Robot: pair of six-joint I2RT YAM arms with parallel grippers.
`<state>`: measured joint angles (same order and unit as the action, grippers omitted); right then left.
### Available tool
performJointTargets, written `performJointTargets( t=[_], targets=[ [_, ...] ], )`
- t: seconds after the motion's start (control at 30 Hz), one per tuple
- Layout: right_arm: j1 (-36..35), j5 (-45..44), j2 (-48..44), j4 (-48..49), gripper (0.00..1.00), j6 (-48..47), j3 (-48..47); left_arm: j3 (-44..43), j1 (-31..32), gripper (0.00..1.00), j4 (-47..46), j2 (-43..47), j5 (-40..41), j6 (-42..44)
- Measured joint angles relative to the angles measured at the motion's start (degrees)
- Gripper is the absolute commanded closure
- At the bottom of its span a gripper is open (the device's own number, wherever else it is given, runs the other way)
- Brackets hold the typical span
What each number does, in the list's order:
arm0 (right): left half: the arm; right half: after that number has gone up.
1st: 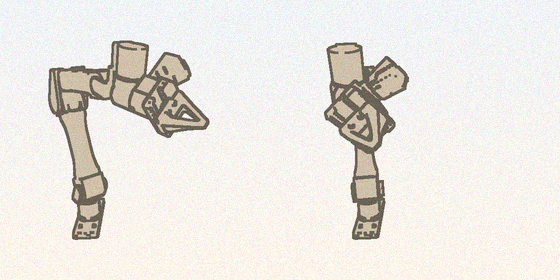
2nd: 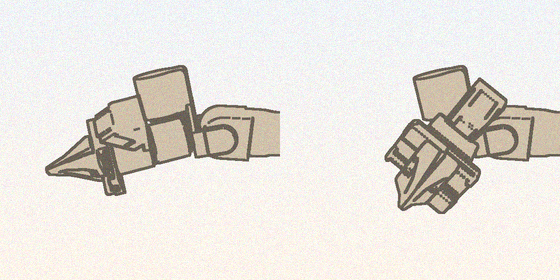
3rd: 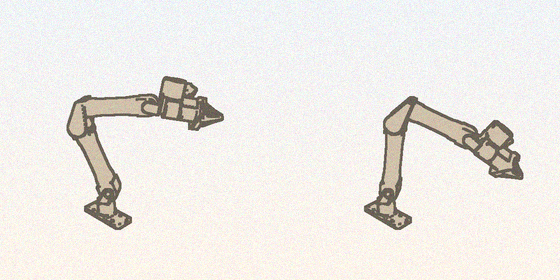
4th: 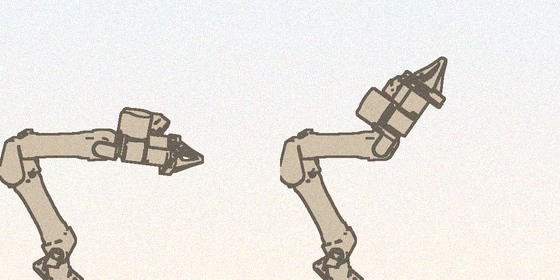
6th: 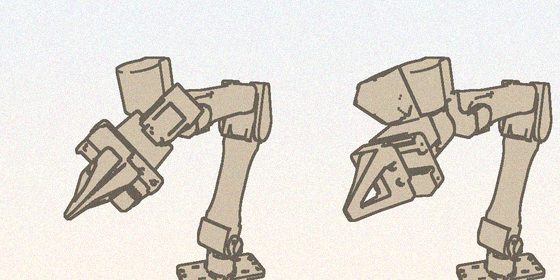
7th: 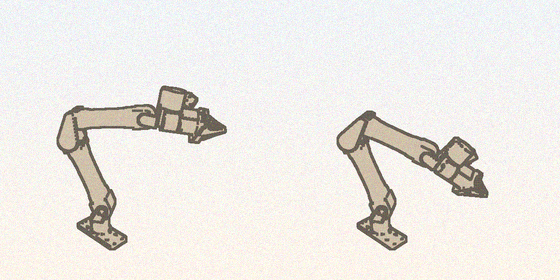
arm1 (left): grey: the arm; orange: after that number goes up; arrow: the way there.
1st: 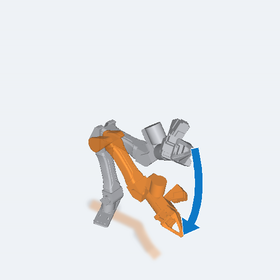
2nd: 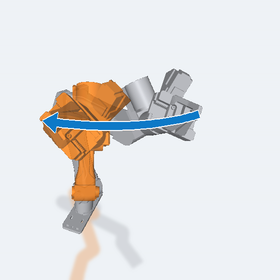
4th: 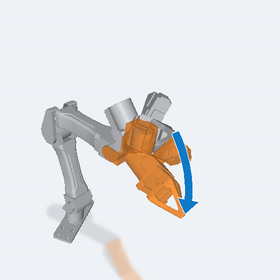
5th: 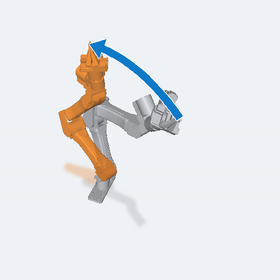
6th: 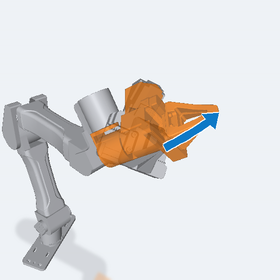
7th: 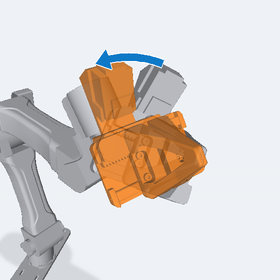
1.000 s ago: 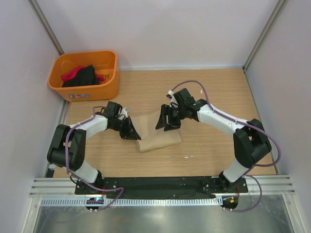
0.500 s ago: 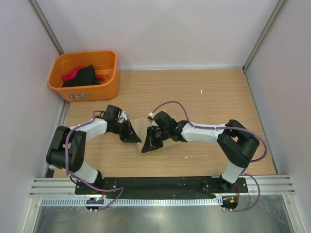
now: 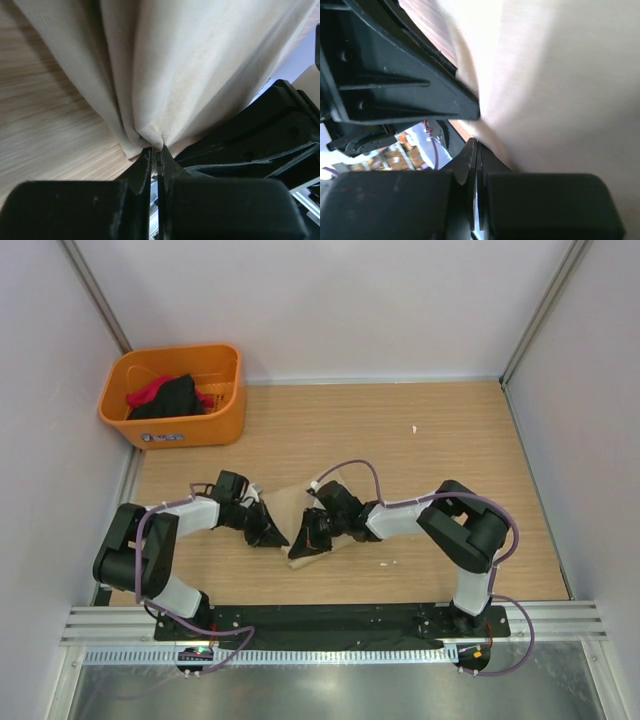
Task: Fold and stack the t-shirts
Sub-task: Fold the tshirt
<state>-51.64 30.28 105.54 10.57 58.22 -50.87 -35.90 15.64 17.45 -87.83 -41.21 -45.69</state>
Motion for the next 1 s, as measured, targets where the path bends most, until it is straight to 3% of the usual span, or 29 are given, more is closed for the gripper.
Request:
performJointTargets(
  t=[0.13,0.2,0.23,0.33,0.47,0.57,0.67,0.8,1.0],
  targets=[
    [0.0,1.3,0.0,7.9,0.99,4.0,6.4,3.5,0.0,0.97,-2.8,0.0,-0.2,-1.2],
    [0.0,2.4,0.0,10.1,0.97,5.3,8.0,4.8,0.0,0.87,-4.1,0.0,-0.9,-1.9],
    [0.1,3.0,0.0,10.7,0.96,5.6,8.1,5.2,0.0,0.77,-4.8,0.0,-1.1,-2.1],
    [0.2,4.1,0.1,10.5,0.93,5.7,7.3,5.7,0.0,0.63,-5.2,0.3,-1.8,-2.3],
    [1.0,4.5,-1.0,5.1,0.81,4.0,3.6,5.0,0.0,0.58,-1.4,4.2,0.0,-0.8],
    [2.5,5.4,-4.1,0.7,0.75,2.1,1.1,0.6,0.1,0.59,5.6,8.1,2.4,1.7],
    [5.0,6.6,-7.1,-2.9,0.75,-0.1,-1.1,-6.5,0.1,0.64,10.4,11.5,5.1,4.2],
    [7.3,8.5,-6.9,-4.0,0.89,-1.9,-2.8,-12.6,0.0,0.85,11.0,12.8,7.1,5.1],
    [6.2,13.0,-1.9,-2.0,0.98,-2.1,-2.7,-13.4,0.0,0.94,7.2,2.6,7.6,3.9]
  ],
)
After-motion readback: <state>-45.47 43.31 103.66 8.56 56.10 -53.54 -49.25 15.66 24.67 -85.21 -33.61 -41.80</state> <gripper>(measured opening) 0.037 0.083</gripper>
